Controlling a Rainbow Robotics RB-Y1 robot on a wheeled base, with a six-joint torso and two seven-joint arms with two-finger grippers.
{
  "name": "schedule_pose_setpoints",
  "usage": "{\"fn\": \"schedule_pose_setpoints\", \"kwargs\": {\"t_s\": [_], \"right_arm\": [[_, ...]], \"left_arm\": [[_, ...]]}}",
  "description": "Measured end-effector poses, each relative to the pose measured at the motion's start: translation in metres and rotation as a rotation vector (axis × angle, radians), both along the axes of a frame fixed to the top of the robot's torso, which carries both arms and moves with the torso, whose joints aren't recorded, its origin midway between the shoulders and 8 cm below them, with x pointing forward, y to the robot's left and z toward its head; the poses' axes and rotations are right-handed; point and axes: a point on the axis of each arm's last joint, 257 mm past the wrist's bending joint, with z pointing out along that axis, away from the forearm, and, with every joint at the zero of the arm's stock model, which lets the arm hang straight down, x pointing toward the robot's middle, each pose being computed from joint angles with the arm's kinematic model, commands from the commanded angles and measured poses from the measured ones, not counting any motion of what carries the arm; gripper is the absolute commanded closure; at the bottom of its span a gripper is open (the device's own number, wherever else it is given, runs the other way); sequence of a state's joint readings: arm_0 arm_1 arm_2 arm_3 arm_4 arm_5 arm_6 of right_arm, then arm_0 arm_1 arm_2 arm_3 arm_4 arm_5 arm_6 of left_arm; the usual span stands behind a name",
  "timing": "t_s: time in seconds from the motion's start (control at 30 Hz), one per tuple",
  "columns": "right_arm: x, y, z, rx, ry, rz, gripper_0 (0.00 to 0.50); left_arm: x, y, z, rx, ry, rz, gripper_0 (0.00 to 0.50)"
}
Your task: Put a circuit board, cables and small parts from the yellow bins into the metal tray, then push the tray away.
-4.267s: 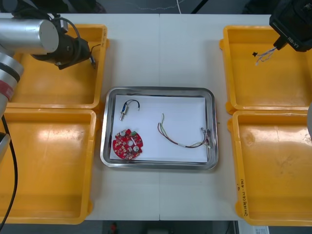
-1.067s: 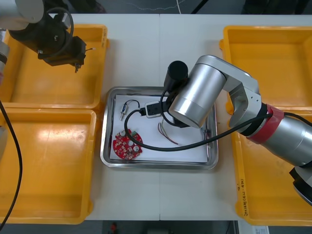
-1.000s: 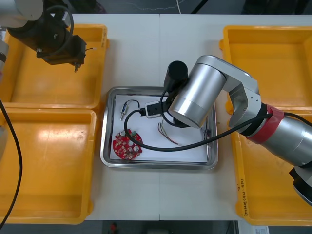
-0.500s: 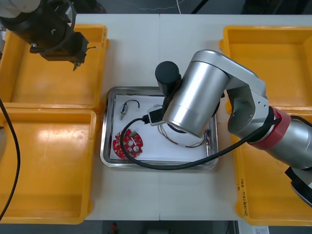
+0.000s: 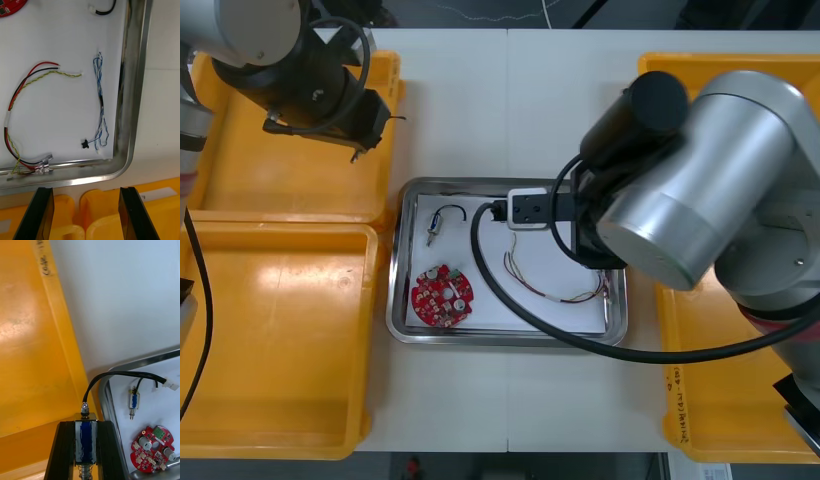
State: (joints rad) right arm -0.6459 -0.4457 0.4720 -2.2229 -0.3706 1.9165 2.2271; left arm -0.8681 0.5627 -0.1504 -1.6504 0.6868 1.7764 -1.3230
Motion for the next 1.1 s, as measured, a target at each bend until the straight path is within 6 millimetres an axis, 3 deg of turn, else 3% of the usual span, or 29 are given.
{"fn": "schedule_pose_setpoints", "kwargs": {"t_s": [0.17,0.5,0.8,1.1], "right_arm": [[-0.006,-0.022,0.005,0.178,0.031,-0.148,0.0],[0.011,-0.069,0.034,0.448,0.02,-0.453,0.0],[0.007,-0.137,0.025,0.6,0.03,-0.744,0.0],[-0.004,-0.188,0.019,0.727,0.028,-0.972,0.0]], "left_arm": [[-0.008,-0.017,-0.004,0.031,-0.002,-0.059,0.499],[-0.027,-0.054,-0.024,0.071,0.026,-0.144,0.499],[-0.044,-0.09,-0.047,0.006,0.085,-0.048,0.5],[-0.042,-0.122,-0.072,-0.006,0.073,-0.092,0.498]]}}
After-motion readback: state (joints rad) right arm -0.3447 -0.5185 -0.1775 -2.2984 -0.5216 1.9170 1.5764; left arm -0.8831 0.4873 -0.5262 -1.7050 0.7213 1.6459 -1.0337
